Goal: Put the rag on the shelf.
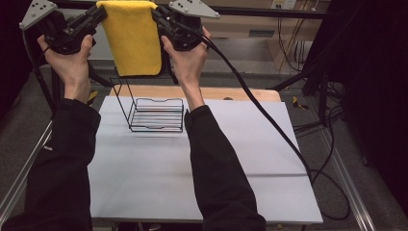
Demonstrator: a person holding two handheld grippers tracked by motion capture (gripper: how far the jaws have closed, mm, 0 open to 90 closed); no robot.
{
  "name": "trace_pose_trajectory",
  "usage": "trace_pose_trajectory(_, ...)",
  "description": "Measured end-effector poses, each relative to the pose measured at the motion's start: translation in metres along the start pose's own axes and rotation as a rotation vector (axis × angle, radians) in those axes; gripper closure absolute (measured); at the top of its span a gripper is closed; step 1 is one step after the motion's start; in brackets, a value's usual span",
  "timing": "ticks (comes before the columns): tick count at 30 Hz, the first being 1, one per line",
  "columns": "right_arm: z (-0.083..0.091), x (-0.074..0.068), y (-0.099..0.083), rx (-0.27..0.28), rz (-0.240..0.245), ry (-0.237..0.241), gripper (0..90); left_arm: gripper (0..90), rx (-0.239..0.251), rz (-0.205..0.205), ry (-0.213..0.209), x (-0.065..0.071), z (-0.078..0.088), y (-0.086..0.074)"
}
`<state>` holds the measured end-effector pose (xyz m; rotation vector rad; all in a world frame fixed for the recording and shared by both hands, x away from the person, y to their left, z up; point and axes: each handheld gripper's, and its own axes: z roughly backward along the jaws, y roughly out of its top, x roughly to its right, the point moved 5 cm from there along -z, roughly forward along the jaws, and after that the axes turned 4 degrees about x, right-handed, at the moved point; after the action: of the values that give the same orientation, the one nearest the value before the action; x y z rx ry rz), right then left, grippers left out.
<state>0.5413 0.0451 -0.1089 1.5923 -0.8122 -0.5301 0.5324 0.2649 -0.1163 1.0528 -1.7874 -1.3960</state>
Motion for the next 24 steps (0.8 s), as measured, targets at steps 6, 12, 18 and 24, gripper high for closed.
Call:
trace_pose_trajectory(6,-0.012,0.002,-0.001,-0.007,0.012,0.002,78.6,83.5,-0.007,0.004,0.021,-0.01,-0.007,-0.003)
trace_pose_trajectory(12,-0.024,0.005,-0.012,-0.025,0.015,-0.002,78.7,83.5,-0.026,-0.011,0.029,-0.018,-0.01,-0.012)
trace_pose_trajectory(18,-0.03,0.004,-0.028,-0.058,0.017,-0.002,78.6,83.5,-0.048,-0.005,0.029,-0.026,-0.008,-0.03)
trace_pose_trajectory(24,-0.028,0.003,-0.047,-0.084,0.012,0.006,78.6,83.5,-0.067,-0.003,0.011,-0.027,-0.003,-0.046)
